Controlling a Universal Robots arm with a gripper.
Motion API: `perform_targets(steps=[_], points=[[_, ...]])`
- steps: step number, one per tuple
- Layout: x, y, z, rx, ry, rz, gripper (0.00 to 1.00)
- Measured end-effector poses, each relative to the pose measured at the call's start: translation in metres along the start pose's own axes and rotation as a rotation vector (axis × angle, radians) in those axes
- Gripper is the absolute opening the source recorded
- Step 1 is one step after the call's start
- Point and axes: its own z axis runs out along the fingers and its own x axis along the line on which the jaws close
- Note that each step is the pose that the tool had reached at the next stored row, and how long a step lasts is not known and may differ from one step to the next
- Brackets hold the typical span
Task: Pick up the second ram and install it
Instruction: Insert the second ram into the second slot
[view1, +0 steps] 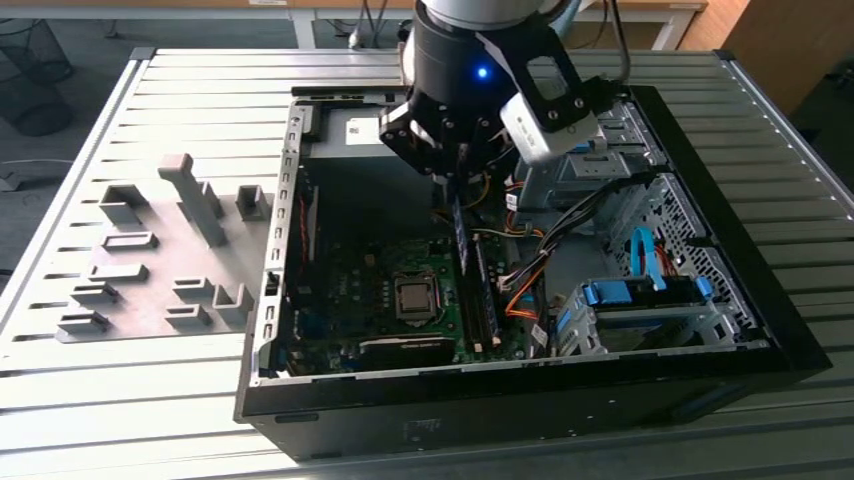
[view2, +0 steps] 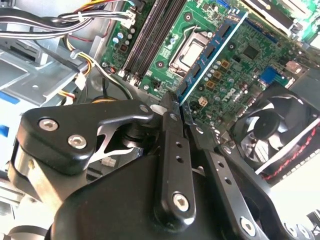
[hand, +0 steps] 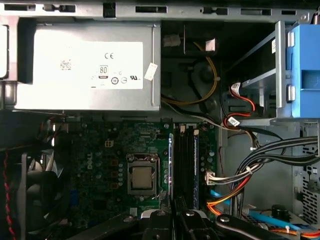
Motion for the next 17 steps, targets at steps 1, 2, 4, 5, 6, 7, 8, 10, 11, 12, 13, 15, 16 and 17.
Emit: perform_targets(steps=[1,2,4,5,6,7,8,10,11,12,13,15,16,17], points=[[-0.0006,-0.0001,0.0018,0.0001,0.0003,0.000,0.14],[-0.0012,-0.0001,0.0037,0.0001,0.0005,0.000,0.14],[-0.0039,-0.0002,0.0074,0.0000,0.0007,0.000,0.14],[-0.0054,-0.0002,0.0092,0.0001,0.0010,0.000,0.14],[-0.0067,-0.0003,0.0110,0.0001,0.0018,0.000,0.14],[-0.0079,-0.0003,0.0128,0.0001,0.0024,0.000,0.14],[-0.0091,-0.0003,0.0146,0.0001,0.0033,0.000,0.14],[-0.0113,-0.0004,0.0185,0.0000,0.0049,-0.001,0.14],[-0.0120,-0.0005,0.0203,0.0001,0.0057,-0.003,0.14],[-0.0122,-0.0005,0.0221,0.0001,0.0072,-0.006,0.14],[-0.0121,-0.0006,0.0239,0.0000,0.0088,-0.012,0.14],[-0.0121,-0.0007,0.0268,-0.0002,0.0111,-0.021,0.14],[-0.0121,-0.0007,0.0269,0.0001,0.0112,-0.022,0.14],[-0.0121,-0.0008,0.0269,0.0001,0.0113,-0.022,0.14]])
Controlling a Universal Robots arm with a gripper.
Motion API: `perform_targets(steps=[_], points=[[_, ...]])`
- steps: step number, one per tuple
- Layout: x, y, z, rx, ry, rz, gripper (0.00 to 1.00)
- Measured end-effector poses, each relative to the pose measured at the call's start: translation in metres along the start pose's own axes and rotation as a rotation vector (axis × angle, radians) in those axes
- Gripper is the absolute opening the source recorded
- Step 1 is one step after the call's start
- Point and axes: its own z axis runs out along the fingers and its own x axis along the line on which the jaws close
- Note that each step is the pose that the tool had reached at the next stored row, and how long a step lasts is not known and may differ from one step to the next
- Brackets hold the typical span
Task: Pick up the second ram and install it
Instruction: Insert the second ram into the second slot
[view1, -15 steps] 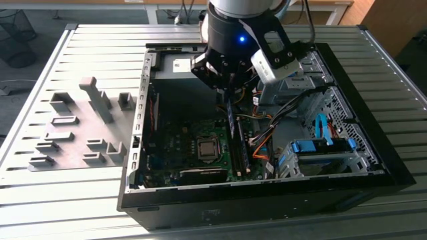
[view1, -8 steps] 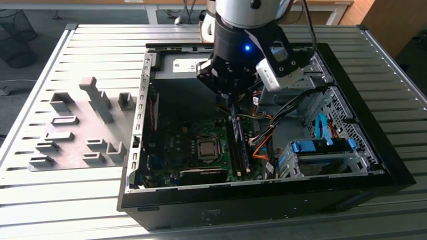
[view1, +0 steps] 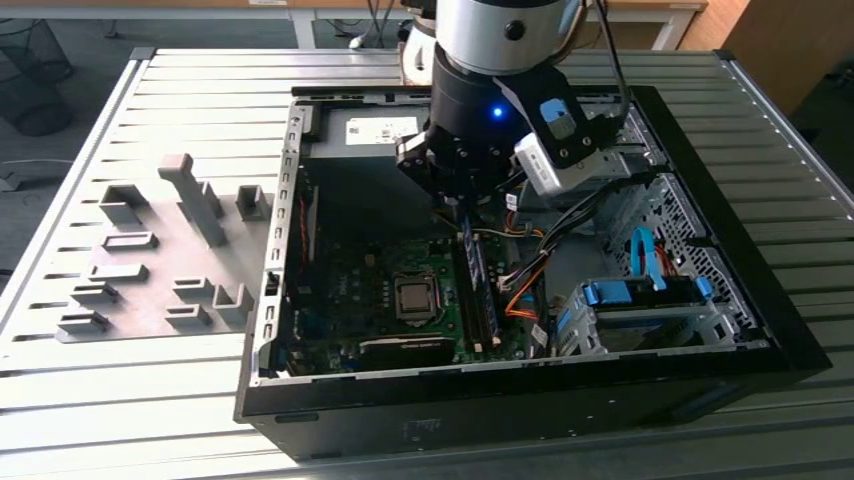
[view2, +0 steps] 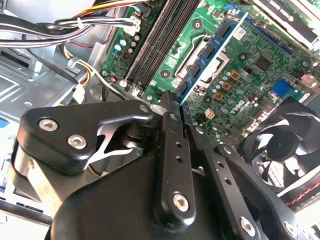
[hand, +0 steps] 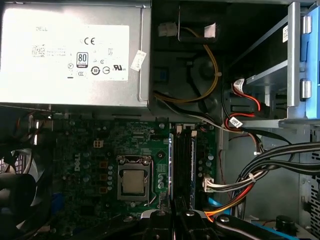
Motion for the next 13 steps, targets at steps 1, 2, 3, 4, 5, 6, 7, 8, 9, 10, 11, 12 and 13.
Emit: perform_targets(steps=[1,2,3,4,5,6,7,8,9,10,11,12,13], points=[[0.0000,0.0000,0.0000,0.0000,0.0000,0.000,0.14],[0.0000,0.0000,0.0001,-0.0001,-0.0001,0.000,0.14],[0.0000,0.0000,0.0002,-0.0002,-0.0001,0.000,0.14],[0.0000,0.0000,0.0002,-0.0003,-0.0001,0.000,0.14],[0.0000,0.0000,0.0002,-0.0002,-0.0001,0.000,0.14],[0.0000,0.0000,0.0002,-0.0002,-0.0001,0.000,0.14],[0.0000,0.0000,0.0004,-0.0003,-0.0001,0.000,0.14],[0.0000,0.0000,0.0009,-0.0008,0.0003,-0.002,0.14],[0.0000,-0.0001,0.0016,-0.0007,0.0009,-0.003,0.14],[0.0000,-0.0002,0.0023,-0.0004,0.0019,-0.004,0.14],[0.0000,-0.0004,0.0038,-0.0004,0.0030,-0.006,0.14],[0.0000,-0.0004,0.0051,-0.0005,0.0046,-0.006,0.14],[0.0001,-0.0005,0.0062,-0.0004,0.0059,-0.006,0.14]])
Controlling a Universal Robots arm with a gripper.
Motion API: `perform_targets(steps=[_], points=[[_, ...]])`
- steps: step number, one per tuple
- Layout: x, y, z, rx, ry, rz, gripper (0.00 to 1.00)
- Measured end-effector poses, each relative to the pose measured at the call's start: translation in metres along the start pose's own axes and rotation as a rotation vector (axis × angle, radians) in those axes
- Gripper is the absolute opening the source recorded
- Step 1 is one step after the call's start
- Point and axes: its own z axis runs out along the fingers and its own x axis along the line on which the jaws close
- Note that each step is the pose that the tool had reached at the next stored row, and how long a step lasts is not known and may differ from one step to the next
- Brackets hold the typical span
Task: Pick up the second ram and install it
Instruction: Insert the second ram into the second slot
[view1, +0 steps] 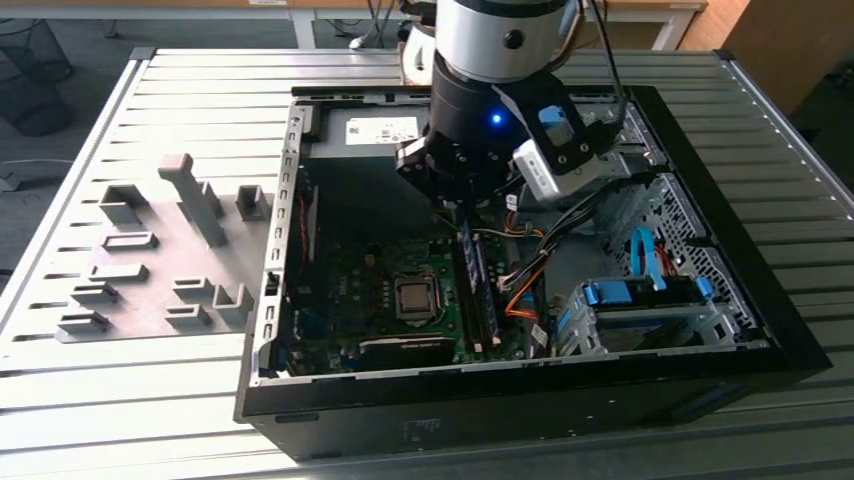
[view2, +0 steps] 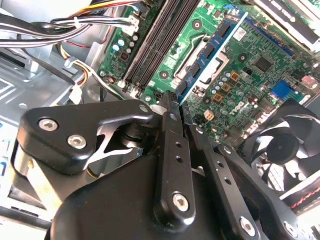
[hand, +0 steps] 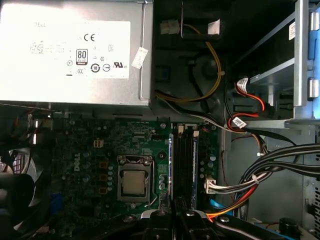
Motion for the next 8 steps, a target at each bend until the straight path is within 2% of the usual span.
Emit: perform_targets(steps=[2,8], points=[[0.0000,-0.0001,0.0033,0.0000,0.0028,0.000,0.14],[-0.0026,-0.0011,0.0108,0.0001,0.0033,0.011,0.14]])
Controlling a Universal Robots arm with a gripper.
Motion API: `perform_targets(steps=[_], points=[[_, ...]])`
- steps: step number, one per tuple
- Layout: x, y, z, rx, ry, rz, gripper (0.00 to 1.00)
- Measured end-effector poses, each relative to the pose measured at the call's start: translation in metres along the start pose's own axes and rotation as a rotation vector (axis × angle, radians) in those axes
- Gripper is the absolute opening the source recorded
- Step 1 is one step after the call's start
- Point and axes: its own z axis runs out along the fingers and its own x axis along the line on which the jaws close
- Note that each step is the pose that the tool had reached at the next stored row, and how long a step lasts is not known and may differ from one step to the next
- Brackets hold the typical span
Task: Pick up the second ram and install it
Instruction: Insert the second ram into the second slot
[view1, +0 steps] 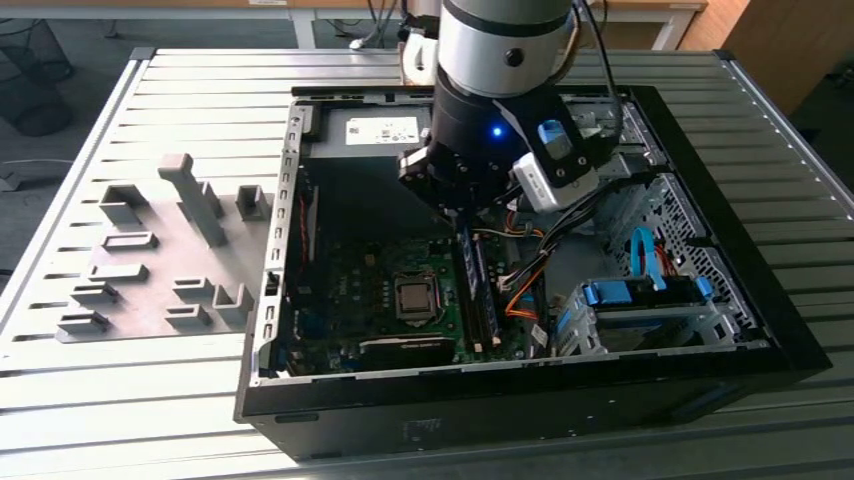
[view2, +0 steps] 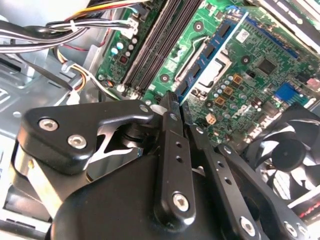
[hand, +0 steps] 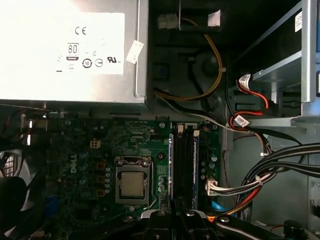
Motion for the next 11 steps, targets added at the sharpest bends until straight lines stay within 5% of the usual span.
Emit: perform_targets(steps=[11], points=[[-0.0060,-0.0021,0.0160,0.0000,0.0012,0.020,0.14]])
